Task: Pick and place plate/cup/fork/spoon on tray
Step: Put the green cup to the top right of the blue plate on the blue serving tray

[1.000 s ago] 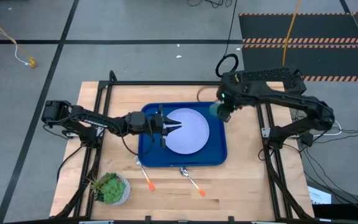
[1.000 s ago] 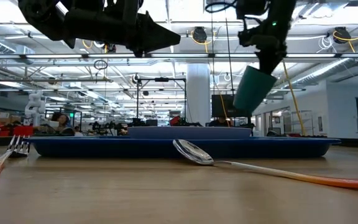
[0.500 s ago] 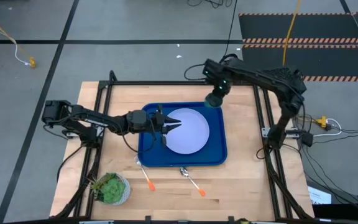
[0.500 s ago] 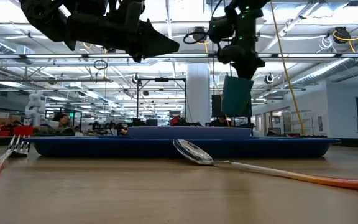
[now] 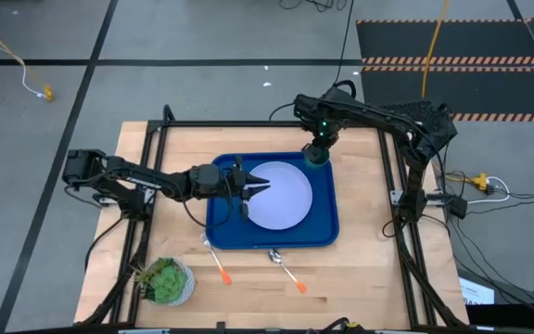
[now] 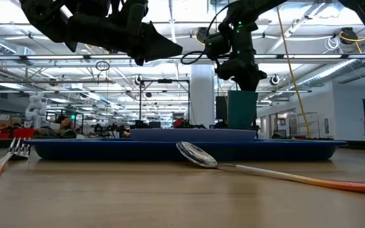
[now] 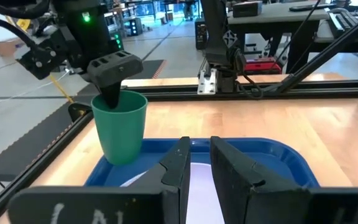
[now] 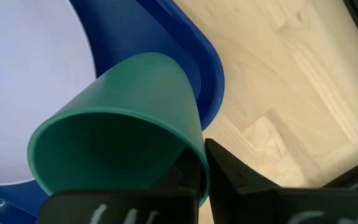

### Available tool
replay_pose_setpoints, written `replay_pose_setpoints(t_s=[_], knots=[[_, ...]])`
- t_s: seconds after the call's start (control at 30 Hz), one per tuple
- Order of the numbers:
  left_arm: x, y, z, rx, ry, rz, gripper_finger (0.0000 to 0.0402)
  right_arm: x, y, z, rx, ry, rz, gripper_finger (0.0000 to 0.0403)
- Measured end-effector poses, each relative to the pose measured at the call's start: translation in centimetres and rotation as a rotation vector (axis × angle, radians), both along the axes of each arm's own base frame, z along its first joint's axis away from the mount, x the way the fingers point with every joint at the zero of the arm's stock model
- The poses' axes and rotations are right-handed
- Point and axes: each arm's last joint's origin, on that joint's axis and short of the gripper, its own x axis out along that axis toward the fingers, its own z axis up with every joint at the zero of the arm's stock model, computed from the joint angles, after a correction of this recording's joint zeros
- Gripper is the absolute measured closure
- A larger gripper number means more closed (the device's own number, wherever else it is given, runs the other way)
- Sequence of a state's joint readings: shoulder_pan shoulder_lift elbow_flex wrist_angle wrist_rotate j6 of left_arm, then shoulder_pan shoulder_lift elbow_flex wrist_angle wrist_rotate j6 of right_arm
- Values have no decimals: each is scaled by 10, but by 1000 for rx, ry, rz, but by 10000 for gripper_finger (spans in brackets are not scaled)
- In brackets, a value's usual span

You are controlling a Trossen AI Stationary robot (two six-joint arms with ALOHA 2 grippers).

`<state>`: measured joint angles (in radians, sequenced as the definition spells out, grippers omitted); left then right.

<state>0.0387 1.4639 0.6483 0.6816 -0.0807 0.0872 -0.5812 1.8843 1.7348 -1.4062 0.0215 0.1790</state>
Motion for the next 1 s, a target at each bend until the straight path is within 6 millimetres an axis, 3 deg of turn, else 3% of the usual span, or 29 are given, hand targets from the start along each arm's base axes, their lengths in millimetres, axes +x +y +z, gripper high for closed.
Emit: replay_pose_setpoints(t_s=[0.53,0.83,1.0], knots=[[0,-6,-1,-16,5,-27,335,1,2,-1,51,-28,-17,403],[0,-6,-1,-15,4,-28,335,-4,4,-27,89,-2,-8,403],[0,-5,-1,-5,5,-22,335,-3,1,-31,74,-28,2,403]])
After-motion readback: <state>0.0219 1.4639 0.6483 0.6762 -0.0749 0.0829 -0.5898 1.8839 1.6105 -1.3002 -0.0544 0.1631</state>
